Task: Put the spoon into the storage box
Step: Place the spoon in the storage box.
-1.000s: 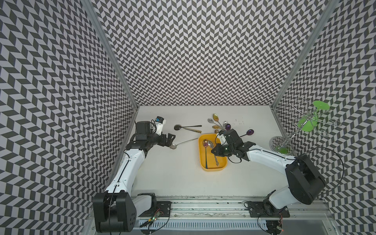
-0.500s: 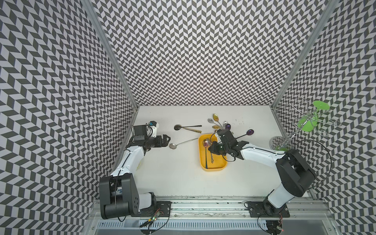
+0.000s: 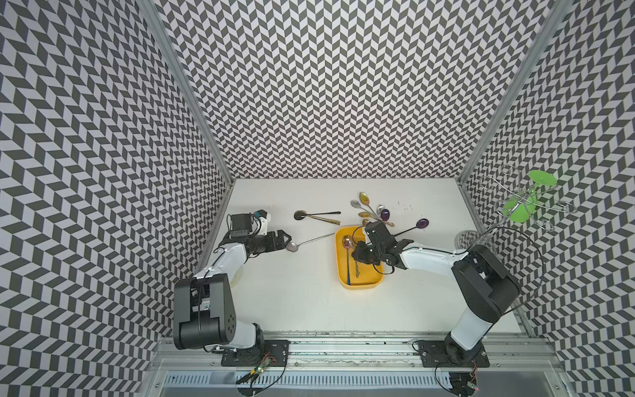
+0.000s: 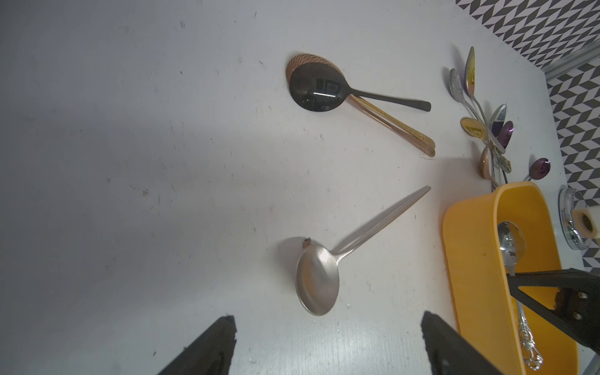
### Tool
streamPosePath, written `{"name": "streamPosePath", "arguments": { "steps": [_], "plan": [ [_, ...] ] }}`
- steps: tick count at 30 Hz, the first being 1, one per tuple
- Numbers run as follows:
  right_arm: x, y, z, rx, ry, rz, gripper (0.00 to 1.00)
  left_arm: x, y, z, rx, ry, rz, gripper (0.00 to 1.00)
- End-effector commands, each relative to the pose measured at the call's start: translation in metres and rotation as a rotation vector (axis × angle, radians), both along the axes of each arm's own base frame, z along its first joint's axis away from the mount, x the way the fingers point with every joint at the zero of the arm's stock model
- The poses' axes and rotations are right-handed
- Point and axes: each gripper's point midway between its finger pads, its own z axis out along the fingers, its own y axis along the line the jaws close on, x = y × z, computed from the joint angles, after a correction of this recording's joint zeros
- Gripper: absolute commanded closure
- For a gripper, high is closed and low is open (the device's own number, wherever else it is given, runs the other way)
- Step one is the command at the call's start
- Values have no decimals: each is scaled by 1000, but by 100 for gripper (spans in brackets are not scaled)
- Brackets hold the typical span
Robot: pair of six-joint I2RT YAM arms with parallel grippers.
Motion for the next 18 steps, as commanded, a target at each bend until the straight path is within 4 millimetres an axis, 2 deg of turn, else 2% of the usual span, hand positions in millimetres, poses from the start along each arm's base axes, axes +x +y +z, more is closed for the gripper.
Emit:
{"name": "streamPosePath", "arguments": {
  "steps": [1,5,8,18],
  "plan": [
    [14,9,14,20,-65,-6,80,1,-3,-4,-41,12,4,8],
    [16,8,21,7,-81,-1,68,1,-4,-9,-53,28,4,9],
    [17,5,32,1,-106,-5,64,1,-5,-10,-65,41,5,11],
    [22,-12,93,-40,-269,-15,52,-3,-7,-14,-82,54,7,14]
  ]
}}
